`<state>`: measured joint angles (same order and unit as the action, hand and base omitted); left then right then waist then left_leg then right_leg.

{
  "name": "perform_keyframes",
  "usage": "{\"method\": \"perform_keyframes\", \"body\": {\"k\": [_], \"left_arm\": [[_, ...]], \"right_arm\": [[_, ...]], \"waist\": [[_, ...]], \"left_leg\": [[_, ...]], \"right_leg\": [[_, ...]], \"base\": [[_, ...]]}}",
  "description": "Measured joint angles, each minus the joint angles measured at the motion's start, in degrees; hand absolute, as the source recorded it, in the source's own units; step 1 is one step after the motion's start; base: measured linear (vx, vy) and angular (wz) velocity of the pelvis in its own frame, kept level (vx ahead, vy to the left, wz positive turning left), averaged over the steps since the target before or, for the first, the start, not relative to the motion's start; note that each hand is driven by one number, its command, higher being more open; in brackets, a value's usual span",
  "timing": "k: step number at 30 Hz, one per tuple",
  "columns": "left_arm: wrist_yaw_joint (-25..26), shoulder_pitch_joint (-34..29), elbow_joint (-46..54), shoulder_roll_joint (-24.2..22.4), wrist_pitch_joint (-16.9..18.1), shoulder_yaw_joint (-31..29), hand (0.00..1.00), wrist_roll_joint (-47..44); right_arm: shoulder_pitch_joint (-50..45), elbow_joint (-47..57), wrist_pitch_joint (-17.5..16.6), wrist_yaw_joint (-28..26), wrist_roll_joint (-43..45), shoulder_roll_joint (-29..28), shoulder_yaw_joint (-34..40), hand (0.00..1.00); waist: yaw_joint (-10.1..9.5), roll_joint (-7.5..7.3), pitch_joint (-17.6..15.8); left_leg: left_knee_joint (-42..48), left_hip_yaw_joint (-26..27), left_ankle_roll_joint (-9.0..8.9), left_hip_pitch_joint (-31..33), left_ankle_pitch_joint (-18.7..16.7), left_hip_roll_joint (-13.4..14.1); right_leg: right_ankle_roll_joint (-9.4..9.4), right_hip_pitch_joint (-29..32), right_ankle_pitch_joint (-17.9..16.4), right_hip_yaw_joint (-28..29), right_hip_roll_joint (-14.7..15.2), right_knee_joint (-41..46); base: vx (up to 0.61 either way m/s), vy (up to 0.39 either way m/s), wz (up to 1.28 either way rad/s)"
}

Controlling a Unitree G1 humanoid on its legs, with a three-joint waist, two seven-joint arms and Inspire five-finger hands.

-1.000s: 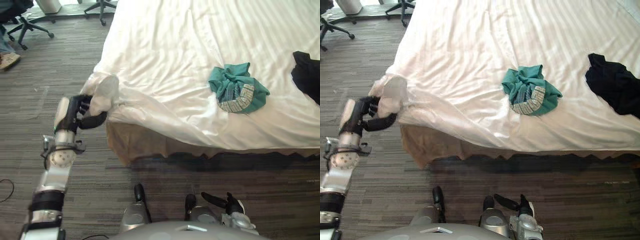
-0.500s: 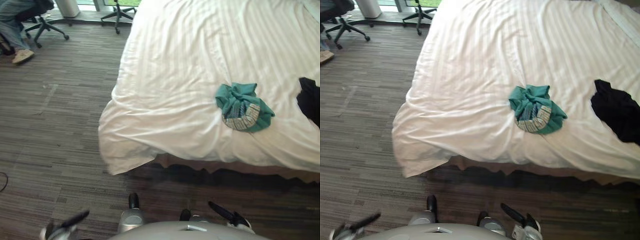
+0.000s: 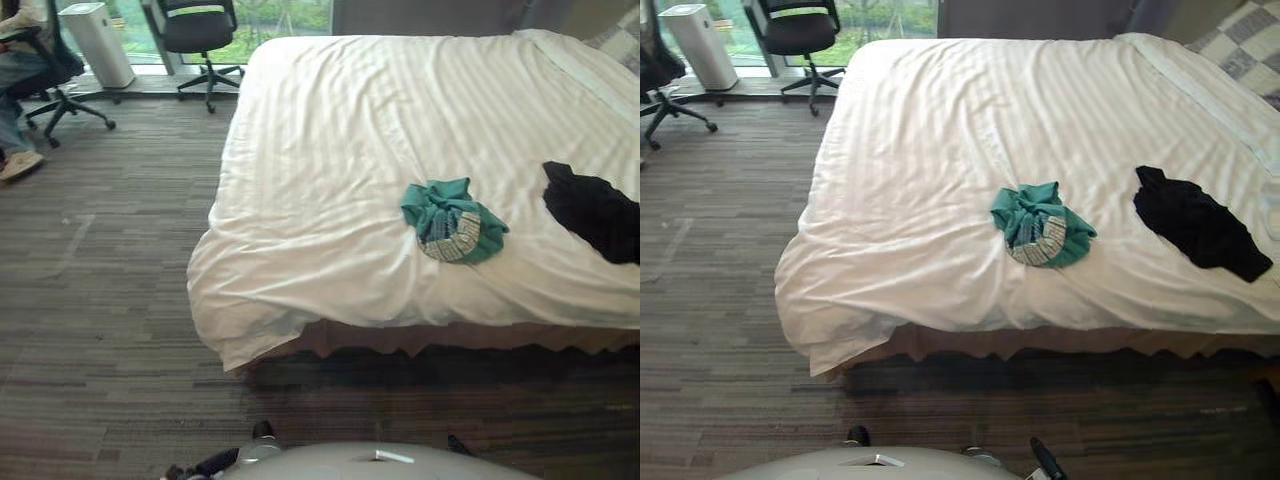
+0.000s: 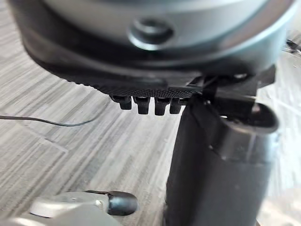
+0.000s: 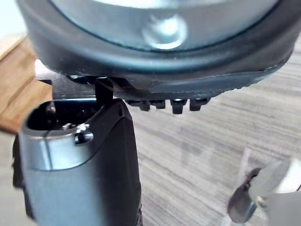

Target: Tidy up the quilt and then pick up the clothes from the bed and put them into the laundry hamper

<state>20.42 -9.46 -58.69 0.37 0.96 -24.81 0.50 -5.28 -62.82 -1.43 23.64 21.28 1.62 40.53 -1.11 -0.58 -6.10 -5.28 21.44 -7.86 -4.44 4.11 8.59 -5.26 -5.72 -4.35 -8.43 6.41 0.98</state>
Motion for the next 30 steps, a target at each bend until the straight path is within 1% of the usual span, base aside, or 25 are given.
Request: {"method": "perform_keyframes", "body": {"k": [2, 4, 5, 6, 7, 8, 9, 10, 11, 12, 14, 18, 20, 21, 23, 25, 26, 28, 29, 30], "left_arm": [[-0.1, 0.74, 0.95, 0.29, 0.45, 2.51, 1.0, 0.12], [-0.26, 1.11, 1.6, 0.62, 0.69, 4.56, 1.0, 0.12], [-0.62, 1.34, 2.14, 0.75, 1.22, 5.88, 1.0, 0.14], [-0.76, 1.35, 2.44, 0.8, 1.35, 6.48, 1.0, 0.24], [-1.16, 1.34, 2.92, 0.77, 1.41, 7.22, 1.0, 0.81], [-1.32, 1.38, 3.22, 0.86, 1.42, 7.92, 1.0, 1.81], [-1.34, 1.38, 3.4, 1.02, 1.45, 8.47, 1.0, 2.24], [-1.42, 1.37, 3.66, 1.09, 1.46, 9.11, 1.0, 2.24], [-1.6, 1.36, 3.73, 1.13, 1.44, 9.39, 1.0, 2.26], [-1.69, 1.36, 3.73, 1.15, 1.42, 9.47, 1.0, 2.26], [-1.73, 1.31, 3.72, 1.64, 1.45, 10.96, 1.0, 2.22], [-2.24, 1.22, 3.72, 2.42, 1.47, 12.77, 1.0, 2.22], [-2.62, 0.98, 3.72, 2.85, 1.47, 13.48, 1.0, 2.39], [-3.08, 0.9, 3.72, 3.05, 1.47, 13.68, 1.0, 2.41], [-3.39, 0.89, 3.72, 3.23, 1.48, 13.98, 1.0, 2.51], [-3.54, 0.89, 3.77, 4.09, 1.6, 15.85, 1.0, 4.63], [-3.61, 0.85, 3.77, 4.4, 1.67, 16.17, 1.0, 4.74], [-3.76, 0.78, 3.79, 5.34, 1.83, 17.74, 1.0, 4.73], [-3.88, 0.77, 3.77, 5.41, 1.89, 18.17, 1.0, 4.73], [-3.95, 0.77, 3.78, 5.51, 1.89, 18.26, 1.0, 4.7]], "right_arm": [[0.72, 1.72, 0.01, 0.11, 0.86, 2.1, 3.56, 1.0], [1.96, 3.54, 0.02, 0.66, 2.19, 4.87, 6.15, 1.0], [2.79, 6.83, 0.04, 1.25, 2.17, 6.57, 6.9, 1.0], [3.09, 8.61, 0.05, 1.65, 2.1, 7.06, 7.0, 1.0], [4.02, 12.56, 0.08, 2.49, 2.01, 7.83, 7.18, 1.0], [4.63, 17.76, 0.11, 3.49, 1.56, 8.11, 7.0, 0.0], [4.83, 20.34, 0.08, 4.01, 1.48, 8.36, 6.59, 0.0], [5.38, 25.07, 0.09, 4.86, 0.36, 9.29, 5.41, 0.0], [6.01, 30.09, 0.09, 5.77, -2.19, 10.19, 3.7, 0.0], [6.36, 32.63, 0.03, 5.97, -3.47, 10.57, 2.87, 0.0], [7.68, 38.83, -0.09, 6.18, -8.95, 13.54, -0.98, 0.0], [10.24, 44.32, -0.12, 6.42, -16.12, 17.18, -7.51, 0.0], [11.12, 47.46, -0.13, 5.95, -20.03, 18.48, -11.99, 0.0], [12.03, 49.68, -0.2, 5.32, -22.33, 19.67, -15.74, 0.0], [13.94, 51.41, -0.23, 4.51, -23.17, 20.88, -19.75, 0.0], [17.84, 53.77, -0.66, 3.01, -23.41, 23.37, -27.15, 0.0], [18.92, 53.93, -0.84, 2.39, -23.71, 23.92, -29.16, 0.0], [22.91, 54.0, -2.29, 0.34, -25.32, 24.72, -36.12, 0.0], [25.63, 54.02, -2.91, -0.94, -25.11, 24.51, -39.75, 0.0], [27.13, 54.02, -3.04, -1.56, -24.71, 24.4, -41.59, 0.0]], "waist": [[0.4, 0.08, 0.1], [1.44, 0.23, 0.19], [1.99, 0.28, 0.21], [2.26, 0.27, 0.2], [2.83, 0.27, 0.2], [2.99, 0.34, 0.25], [2.99, 0.49, 0.34], [3.01, 0.46, 0.32], [3.05, 0.56, 0.35], [3.09, 0.63, 0.34], [3.2, 0.69, 0.36], [3.39, 0.6, 0.32], [3.56, 0.5, 0.26], [3.73, 0.46, 0.23], [3.79, 0.25, 0.12], [3.79, 0.45, 0.23], [3.76, 0.29, 0.14], [3.16, -0.53, -0.34], [2.63, -0.85, -0.54], [2.33, -0.95, -0.59]], "left_leg": [[0.01, 0.49, 0.02, -0.01, -0.14, -0.25], [0.02, 0.52, 0.08, -0.08, -0.44, -0.95], [0.03, 0.69, 0.02, -0.12, -0.61, -1.04], [0.03, 0.69, 0.0, -0.12, -0.64, -1.03], [0.03, 0.69, -0.04, -0.14, -0.68, -1.0], [0.04, 0.83, -0.18, -0.21, -0.78, -0.88], [0.04, 0.9, -0.18, -0.25, -0.79, -0.8], [0.04, 1.0, -0.19, -0.22, -0.8, -0.68], [0.04, 1.05, -0.2, -0.06, -0.8, -0.6], [0.04, 1.12, -0.2, -0.04, -0.8, -0.57], [0.04, 0.9, -0.19, -0.04, -0.79, -0.6], [0.02, 0.04, 0.06, 0.11, -0.61, -1.05], [0.02, -0.46, 0.25, 0.2, -0.48, -1.27], [0.02, -1.07, 0.47, 0.37, -0.31, -1.46], [0.02, -1.47, 0.76, 0.82, -0.1, -1.72], [0.02, -2.13, 1.22, 1.88, 0.27, -2.19], [0.02, -2.3, 1.29, 1.93, 0.34, -2.25], [0.03, -2.83, 1.43, 1.95, 0.62, -2.26], [0.03, -3.17, 1.49, 2.09, 0.87, -2.02], [0.04, -3.35, 1.47, 2.18, 0.97, -1.97]], "right_leg": [[-0.08, 0.48, 0.19, 0.61, 0.43, 0.09], [-0.1, 0.55, 0.19, 0.98, 0.57, -0.02], [-0.11, 0.69, 0.19, 1.24, 0.6, -0.06], [-0.11, 0.7, 0.19, 1.33, 0.61, -0.06], [-0.12, 0.71, 0.19, 1.42, 0.63, -0.05], [-0.12, 0.79, 0.19, 1.67, 0.65, -0.04], [-0.12, 0.81, 0.19, 1.78, 0.58, -0.04], [-0.12, 1.03, 0.19, 1.94, 0.47, 0.02], [-0.12, 1.38, 0.19, 2.17, 0.42, 0.12], [-0.12, 1.52, 0.19, 2.28, 0.4, 0.19], [-0.14, 1.66, 0.17, 2.26, 0.4, 0.62], [-0.45, 1.73, -0.04, 1.87, 0.63, 1.18], [-0.6, 1.76, -0.14, 1.52, 0.7, 1.44], [-0.8, 1.83, -0.27, 0.84, 0.95, 1.79], [-0.8, 2.32, -0.27, 0.58, 1.24, 1.82], [-1.21, 2.77, 0.02, 0.1, 1.54, 1.94], [-1.3, 2.71, 0.07, -0.16, 1.59, 1.93], [-1.44, 2.34, 0.17, -0.73, 1.59, 1.93], [-2.0, 2.28, 0.58, -0.75, 1.42, 1.86], [-2.18, 2.28, 0.72, -0.81, 1.37, 1.82]], "base": [[0.12, 0.025, -0.19], [0.1, 0.024, -0.08], [0.09, 0.013, -0.07], [0.09, 0.01, -0.06], [0.07, 0.01, -0.03], [0.05, 0.008, -0.05], [0.02, -0.002, -0.08], [0.01, -0.015, -0.08], [0.0, -0.015, -0.09], [-0.01, -0.008, -0.07], [0.0, 0.0, 0.0], [-0.04, 0.006, 0.08], [-0.04, 0.0, 0.12], [-0.05, 0.014, 0.17], [-0.04, 0.02, 0.14], [-0.02, 0.031, 0.14], [0.0, 0.022, 0.14], [-0.01, 0.009, 0.13], [-0.01, -0.001, 0.11], [-0.01, -0.001, 0.14]]}}
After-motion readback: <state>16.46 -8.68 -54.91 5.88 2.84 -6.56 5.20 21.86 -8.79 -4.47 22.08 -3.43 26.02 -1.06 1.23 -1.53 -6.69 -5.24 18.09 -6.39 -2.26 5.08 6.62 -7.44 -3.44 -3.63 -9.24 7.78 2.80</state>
